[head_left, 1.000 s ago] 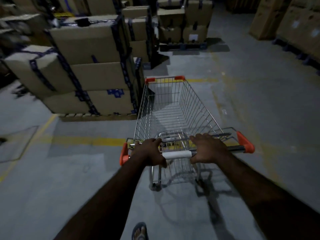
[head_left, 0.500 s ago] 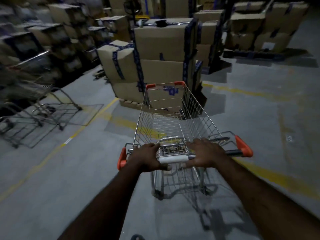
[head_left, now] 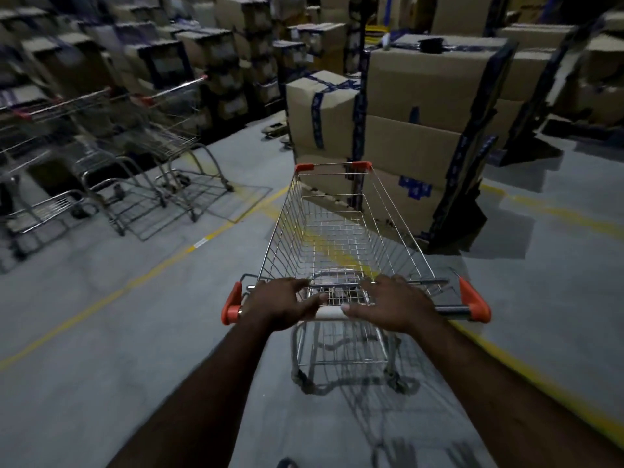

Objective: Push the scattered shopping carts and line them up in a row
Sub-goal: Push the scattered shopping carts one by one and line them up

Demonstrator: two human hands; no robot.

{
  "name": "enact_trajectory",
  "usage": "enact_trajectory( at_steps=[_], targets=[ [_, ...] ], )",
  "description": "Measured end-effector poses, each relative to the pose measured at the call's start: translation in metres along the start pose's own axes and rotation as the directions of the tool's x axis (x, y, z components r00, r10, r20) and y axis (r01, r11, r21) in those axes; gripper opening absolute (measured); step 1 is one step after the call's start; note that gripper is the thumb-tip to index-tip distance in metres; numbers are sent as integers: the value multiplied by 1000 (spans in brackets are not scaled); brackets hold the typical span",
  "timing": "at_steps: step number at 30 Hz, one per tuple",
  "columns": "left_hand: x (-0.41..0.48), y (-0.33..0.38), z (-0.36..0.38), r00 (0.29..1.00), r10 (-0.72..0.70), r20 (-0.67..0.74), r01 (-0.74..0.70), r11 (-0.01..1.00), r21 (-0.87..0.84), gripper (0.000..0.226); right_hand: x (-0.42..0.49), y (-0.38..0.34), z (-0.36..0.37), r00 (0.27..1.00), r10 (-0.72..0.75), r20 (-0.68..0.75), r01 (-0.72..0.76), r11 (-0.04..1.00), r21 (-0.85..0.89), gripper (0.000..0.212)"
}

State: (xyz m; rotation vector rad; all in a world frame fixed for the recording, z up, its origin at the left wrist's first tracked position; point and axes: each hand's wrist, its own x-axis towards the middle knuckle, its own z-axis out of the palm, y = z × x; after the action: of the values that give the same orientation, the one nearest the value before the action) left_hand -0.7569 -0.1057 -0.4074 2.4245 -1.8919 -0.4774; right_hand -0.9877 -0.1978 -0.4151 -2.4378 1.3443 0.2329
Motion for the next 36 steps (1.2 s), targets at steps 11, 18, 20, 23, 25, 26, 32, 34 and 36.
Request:
enact_trajectory(
  at_steps=[11, 18, 20, 23, 25, 26, 32, 34, 36],
  targets=[
    [37, -76, -30, 988, -153, -25, 151, 987, -62, 76, 89, -67, -14, 996, -81, 28, 83, 995, -59, 124],
    [58, -113, -52, 975, -217, -55, 212, 974, -79, 69, 146, -106, -32, 990, -136, 28, 138, 984, -115, 105],
    [64, -126, -56, 970, -236, -63, 231, 970, -77, 70, 163, -119, -36, 987, -157, 42, 161, 978, -130, 96],
    [73, -147, -63, 960, -271, -76, 265, 961, -85, 70, 189, -138, -39, 979, -198, 38, 201, 969, -144, 91],
    [77, -161, -65, 954, -288, -81, 281, 956, -90, 70, 204, -152, -40, 973, -228, 31, 230, 960, -160, 91],
    [79, -169, -66, 951, -297, -82, 290, 953, -91, 70, 211, -158, -41, 970, -240, 31, 242, 956, -164, 91],
    [89, -207, -75, 917, -384, -105, 372, 921, -120, 70, 253, -198, -45, 950, -311, 38, 313, 934, -175, 90],
    [94, -220, -77, 900, -422, -111, 408, 904, -130, 70, 270, -209, -46, 936, -350, 38, 351, 918, -183, 91],
    [98, -233, -79, 879, -464, -110, 448, 882, -142, 69, 288, -221, -47, 921, -388, 45, 389, 903, -180, 93]
  ],
)
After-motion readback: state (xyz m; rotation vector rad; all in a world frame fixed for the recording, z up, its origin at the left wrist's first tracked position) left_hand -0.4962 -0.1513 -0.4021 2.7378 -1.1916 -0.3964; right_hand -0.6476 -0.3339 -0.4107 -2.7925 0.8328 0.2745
